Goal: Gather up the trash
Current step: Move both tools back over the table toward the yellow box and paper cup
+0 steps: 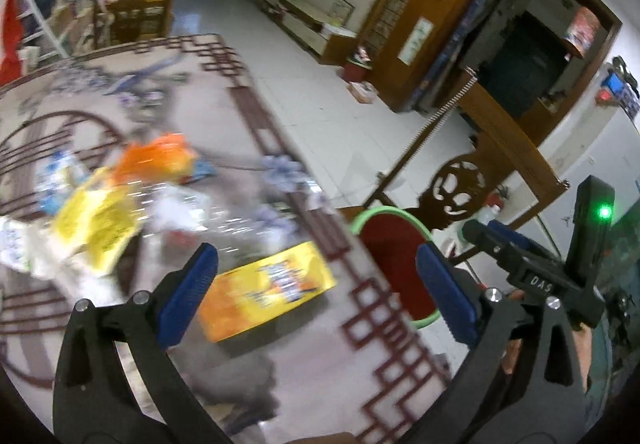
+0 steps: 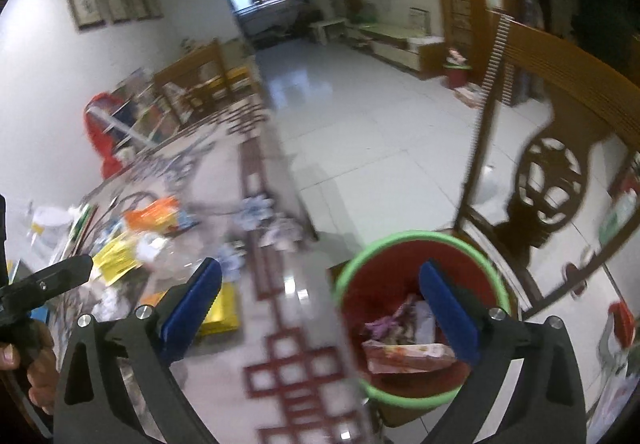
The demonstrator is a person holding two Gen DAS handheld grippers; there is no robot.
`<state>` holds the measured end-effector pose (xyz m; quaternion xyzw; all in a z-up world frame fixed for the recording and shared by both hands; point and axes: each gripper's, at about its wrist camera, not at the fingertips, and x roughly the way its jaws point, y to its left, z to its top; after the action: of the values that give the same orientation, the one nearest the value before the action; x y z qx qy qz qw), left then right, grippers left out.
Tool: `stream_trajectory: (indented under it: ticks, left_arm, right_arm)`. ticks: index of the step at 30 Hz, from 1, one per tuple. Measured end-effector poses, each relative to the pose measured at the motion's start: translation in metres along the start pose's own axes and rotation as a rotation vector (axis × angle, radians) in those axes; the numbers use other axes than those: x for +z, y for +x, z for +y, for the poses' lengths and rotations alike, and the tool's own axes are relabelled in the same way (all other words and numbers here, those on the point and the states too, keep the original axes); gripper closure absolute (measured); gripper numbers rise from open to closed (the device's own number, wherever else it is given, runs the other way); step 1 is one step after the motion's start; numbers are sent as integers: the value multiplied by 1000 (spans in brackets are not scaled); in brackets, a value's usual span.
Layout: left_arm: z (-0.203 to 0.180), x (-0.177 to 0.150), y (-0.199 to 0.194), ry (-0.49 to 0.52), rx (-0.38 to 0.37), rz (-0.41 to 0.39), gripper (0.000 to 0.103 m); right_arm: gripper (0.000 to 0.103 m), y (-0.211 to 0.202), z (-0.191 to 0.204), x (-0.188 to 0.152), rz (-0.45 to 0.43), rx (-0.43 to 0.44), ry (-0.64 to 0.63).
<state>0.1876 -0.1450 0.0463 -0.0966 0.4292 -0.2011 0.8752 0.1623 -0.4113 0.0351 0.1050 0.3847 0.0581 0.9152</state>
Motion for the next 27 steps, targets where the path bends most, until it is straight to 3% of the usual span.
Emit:
stream_trajectory:
  ticks: [6,16,27]
  left_arm:
    - [52,-22,-38,-31,80,-11,6]
    - [130,-76,-72,-105,166,28,6]
    - [142,-127,-53,22,188,131,6]
  right_arm:
    - [7,16,60,-6,33,59,-140]
    - [7,51,118,-37,143,86,-306]
    - [7,74,148,-53,203,78,-422]
